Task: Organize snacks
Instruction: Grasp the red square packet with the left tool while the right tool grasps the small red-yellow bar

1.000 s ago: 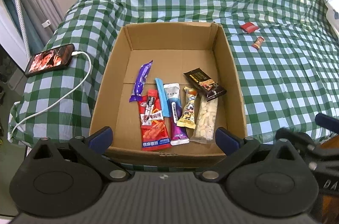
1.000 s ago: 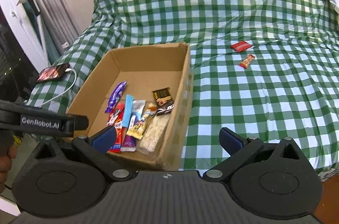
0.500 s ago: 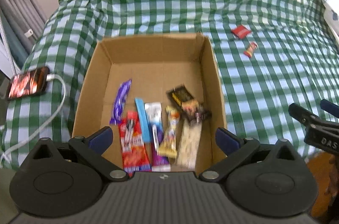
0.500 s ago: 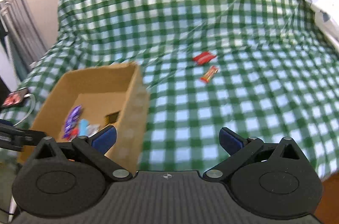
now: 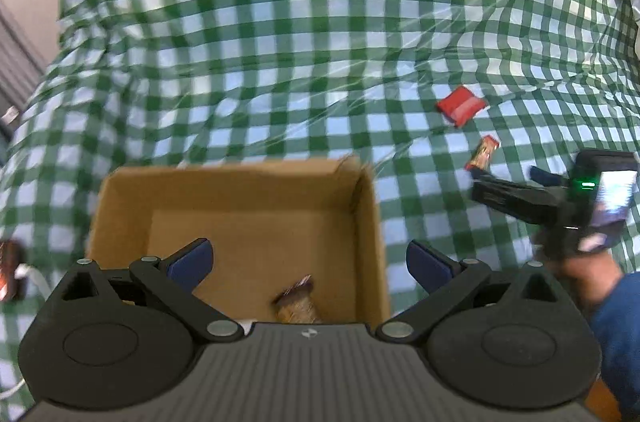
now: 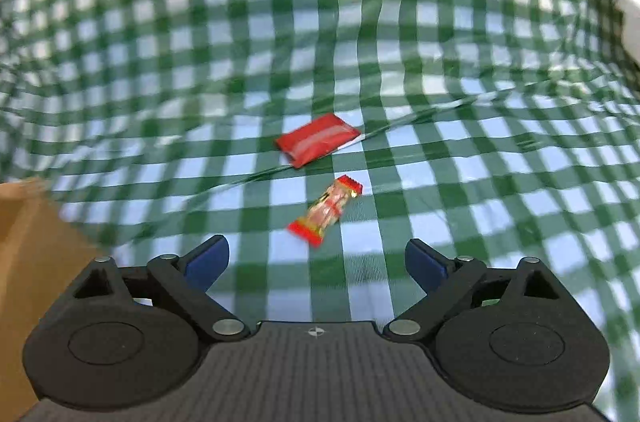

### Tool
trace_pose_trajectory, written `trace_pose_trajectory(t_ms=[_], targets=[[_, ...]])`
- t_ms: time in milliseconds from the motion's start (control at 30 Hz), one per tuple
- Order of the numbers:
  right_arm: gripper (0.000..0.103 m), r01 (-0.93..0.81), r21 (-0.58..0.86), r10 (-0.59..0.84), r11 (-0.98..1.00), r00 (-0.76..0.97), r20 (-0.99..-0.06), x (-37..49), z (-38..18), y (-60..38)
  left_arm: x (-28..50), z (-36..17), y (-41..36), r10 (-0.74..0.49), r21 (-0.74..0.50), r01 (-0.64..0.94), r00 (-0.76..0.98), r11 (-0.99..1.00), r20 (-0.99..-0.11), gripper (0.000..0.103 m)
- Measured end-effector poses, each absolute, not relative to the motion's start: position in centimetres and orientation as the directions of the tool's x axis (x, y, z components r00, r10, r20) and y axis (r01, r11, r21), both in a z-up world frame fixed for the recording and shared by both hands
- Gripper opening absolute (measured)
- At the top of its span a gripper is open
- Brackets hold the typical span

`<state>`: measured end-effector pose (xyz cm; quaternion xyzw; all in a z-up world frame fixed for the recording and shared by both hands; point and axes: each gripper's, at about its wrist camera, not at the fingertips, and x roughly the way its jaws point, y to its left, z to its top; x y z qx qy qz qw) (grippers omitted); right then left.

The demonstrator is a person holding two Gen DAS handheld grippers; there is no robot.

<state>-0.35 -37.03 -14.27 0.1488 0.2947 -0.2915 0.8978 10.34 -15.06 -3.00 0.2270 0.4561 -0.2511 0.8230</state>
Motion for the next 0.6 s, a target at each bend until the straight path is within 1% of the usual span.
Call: trace_pose_trajectory(t_ms=[67,100,133,167,200,233,300,367,467,567,600], targets=[[0.091,0.615,0.081,-0.444,0.784,0.648,-0.618,1.9,-15.9,-38.6,11.3,-4.0,-17.9,-0.221,0.149,0.638,0.463,0.756,-0.859,0.103],[0.086,0.617,0.076,-0.447,0.784,0.645,-0.62,2.8,-16.6,-39.4,11.8,-4.6,-19.6,-0.23,0.157,0.648,0.472,0.745,-0.851,0.103],[0.073,0.615,0.07,-0.445,0.786,0.64,-0.626,3.5,-17.4,-40.1,12.2,-5.2,-21.4,-0.245,0.167,0.663,0.481,0.73,-0.842,0.103],[0.066,0.62,0.046,-0.463,0.783,0.632,-0.622,3.6,-18.0,-40.6,12.7,-5.9,-23.2,-0.253,0.178,0.677,0.487,0.714,-0.836,0.103],[0.046,0.615,0.006,-0.495,0.789,0.641,-0.586,3.3,-18.0,-40.4,13.4,-6.7,-25.2,-0.265,0.184,0.695,0.486,0.695,-0.833,0.103],[0.02,0.601,-0.021,-0.499,0.799,0.643,-0.581,2.9,-18.0,-40.4,14.0,-7.7,-27.3,-0.287,0.181,0.721,0.475,0.669,-0.832,0.103],[0.02,0.615,-0.019,-0.504,0.788,0.628,-0.593,0.9,-18.0,-41.1,15.1,-9.9,-31.3,-0.317,0.18,0.762,0.456,0.622,-0.832,0.103],[0.02,0.646,0.013,-0.505,0.763,0.609,-0.612,-1.9,-18.0,-42.9,16.0,-12.7,-35.2,-0.332,0.182,0.8,0.429,0.572,-0.84,0.103],[0.02,0.674,0.025,-0.519,0.738,0.591,-0.617,-5.4,-18.0,-44.7,17.1,-16.7,-40.3,-0.315,0.211,0.833,0.41,0.511,-0.856,0.103],[0.022,0.641,0.034,-0.49,0.767,0.619,-0.614,-6.2,-18.2,-45.7,18.7,-19.7,-43.8,-0.279,0.21,0.852,0.375,0.48,-0.884,0.103],[0.026,0.628,0.027,-0.485,0.778,0.627,-0.61,-6.1,-18.3,-45.8,19.2,-20.7,-44.7,-0.263,0.207,0.851,0.366,0.482,-0.893,0.103]])
